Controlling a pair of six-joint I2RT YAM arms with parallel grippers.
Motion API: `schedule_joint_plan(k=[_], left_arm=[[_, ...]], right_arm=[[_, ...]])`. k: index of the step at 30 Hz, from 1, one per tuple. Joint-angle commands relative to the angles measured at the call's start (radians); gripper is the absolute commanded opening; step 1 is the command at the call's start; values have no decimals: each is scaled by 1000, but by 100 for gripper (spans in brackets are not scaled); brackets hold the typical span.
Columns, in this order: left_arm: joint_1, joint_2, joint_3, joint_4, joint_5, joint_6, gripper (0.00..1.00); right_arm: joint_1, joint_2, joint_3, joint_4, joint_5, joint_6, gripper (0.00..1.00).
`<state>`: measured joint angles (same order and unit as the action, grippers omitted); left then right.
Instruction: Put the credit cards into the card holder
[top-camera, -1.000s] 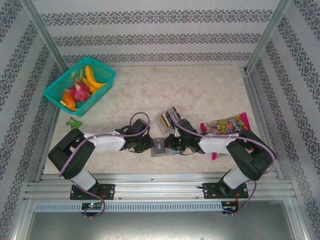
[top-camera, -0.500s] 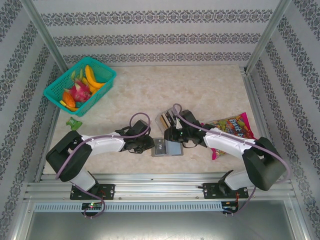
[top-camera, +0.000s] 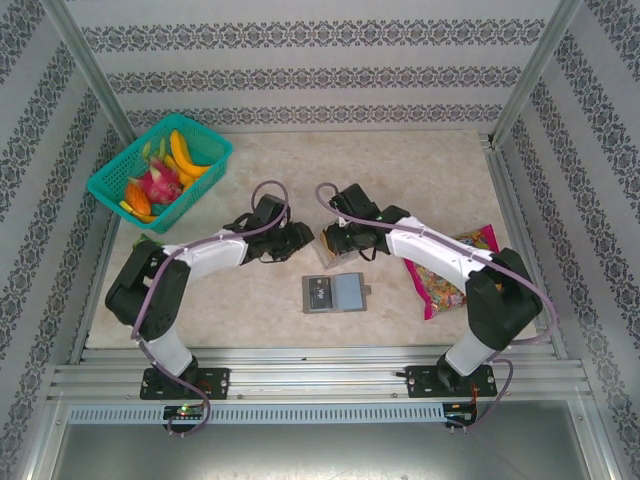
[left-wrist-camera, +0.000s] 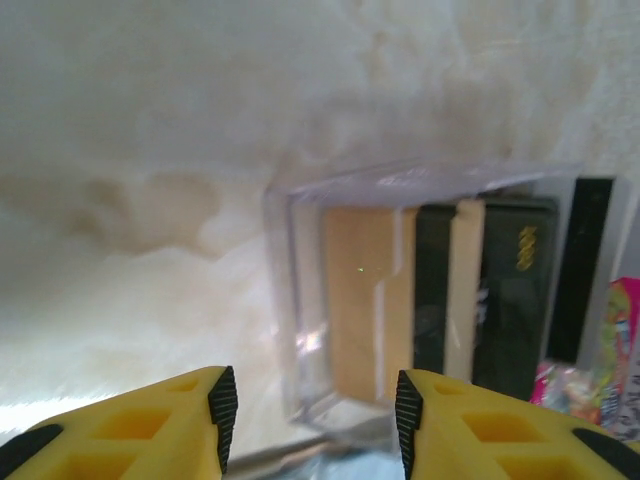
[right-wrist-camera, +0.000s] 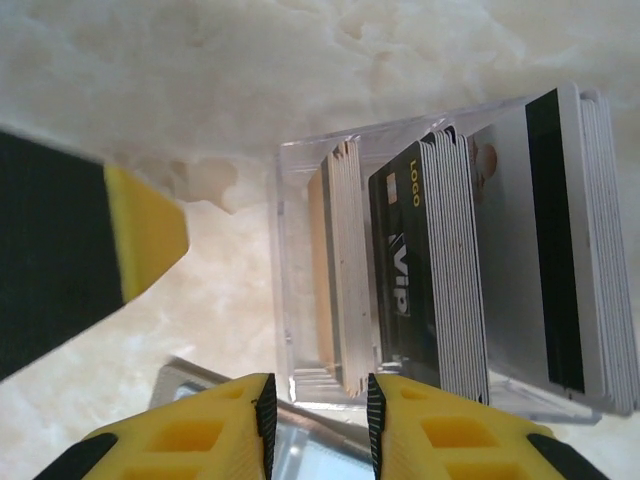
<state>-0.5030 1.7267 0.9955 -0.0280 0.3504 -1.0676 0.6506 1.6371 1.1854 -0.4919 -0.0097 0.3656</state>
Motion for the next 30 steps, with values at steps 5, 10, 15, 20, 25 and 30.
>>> schedule_joint_plan(k=[5,10,15,20,25,30], left_arm=[[43,123,103,80,102,-43,52],[55,166,127,107,140,-47,53],[56,177,133,85,144,-26,53],[55,205,131,94,169,-30,52],[54,218,128,94,178,-26,52],[55,224,127,85,179,-22,50]], right_arm=[[22,87,87,-71,54,-104,32],[14,92,111,-84,113,-98,32],[-16,43,130,-100,196,-129,33],[-90,60,155,-133,175,-151,35],[-130,103,183,-161,139,-168,39],[-191,138,189,-136,-46,-120,45]])
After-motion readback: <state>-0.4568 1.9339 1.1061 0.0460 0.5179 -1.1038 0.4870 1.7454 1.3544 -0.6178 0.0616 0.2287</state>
